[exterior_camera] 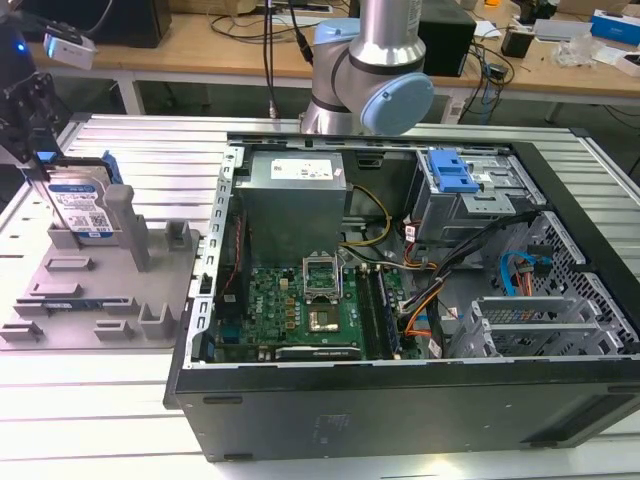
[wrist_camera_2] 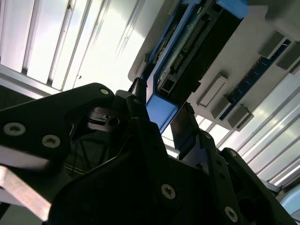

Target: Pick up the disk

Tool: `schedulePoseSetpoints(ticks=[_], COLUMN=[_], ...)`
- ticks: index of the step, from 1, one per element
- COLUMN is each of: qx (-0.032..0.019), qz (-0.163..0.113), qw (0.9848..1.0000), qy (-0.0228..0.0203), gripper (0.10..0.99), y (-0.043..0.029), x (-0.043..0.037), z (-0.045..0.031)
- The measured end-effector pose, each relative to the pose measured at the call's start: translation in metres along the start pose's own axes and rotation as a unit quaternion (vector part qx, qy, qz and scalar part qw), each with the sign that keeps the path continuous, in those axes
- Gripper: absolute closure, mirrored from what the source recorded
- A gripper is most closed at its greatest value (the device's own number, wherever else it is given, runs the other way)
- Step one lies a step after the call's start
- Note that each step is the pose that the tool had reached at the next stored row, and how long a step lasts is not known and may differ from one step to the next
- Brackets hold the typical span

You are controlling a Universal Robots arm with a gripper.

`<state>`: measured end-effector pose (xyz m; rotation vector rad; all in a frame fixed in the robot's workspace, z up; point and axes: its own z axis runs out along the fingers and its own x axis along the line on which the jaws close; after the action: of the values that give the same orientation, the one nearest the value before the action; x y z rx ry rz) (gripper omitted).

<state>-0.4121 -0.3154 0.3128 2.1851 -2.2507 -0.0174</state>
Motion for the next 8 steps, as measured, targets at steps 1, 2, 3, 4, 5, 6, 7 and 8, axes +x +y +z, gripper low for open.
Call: schedulePoseSetpoints(ticks=[1,2,3,4,5,6,7,8], qx=[0.0000,0.0000,0.0000,0.0000,0.0000,0.0000,0.0000,0.0000], qz=[0.000,0.000,0.000,0.000,0.000,0.000,0.000,0.000], qw=[1.0000,1.0000,1.0000,1.0000,1.0000,1.0000,1.0000,1.0000], qy=[0.0000,0.0000,0.0000,0.0000,0.0000,0.0000,0.0000,0.0000], gripper=[0.604,0.604,0.604,0.604,0.604,0.604,0.604,0.604], y=[0.0000,0.0000,0.0000,-0.0001,-0.0001,-0.0001,-0.0001,-0.0002], x=[0.0000,0.0000,0.0000,0.0000,0.0000,0.0000,0.0000,0.0000], z=[0.0005,0.0011,0.0016,0.0023,0.0027,0.0034,0.0039,0.0045])
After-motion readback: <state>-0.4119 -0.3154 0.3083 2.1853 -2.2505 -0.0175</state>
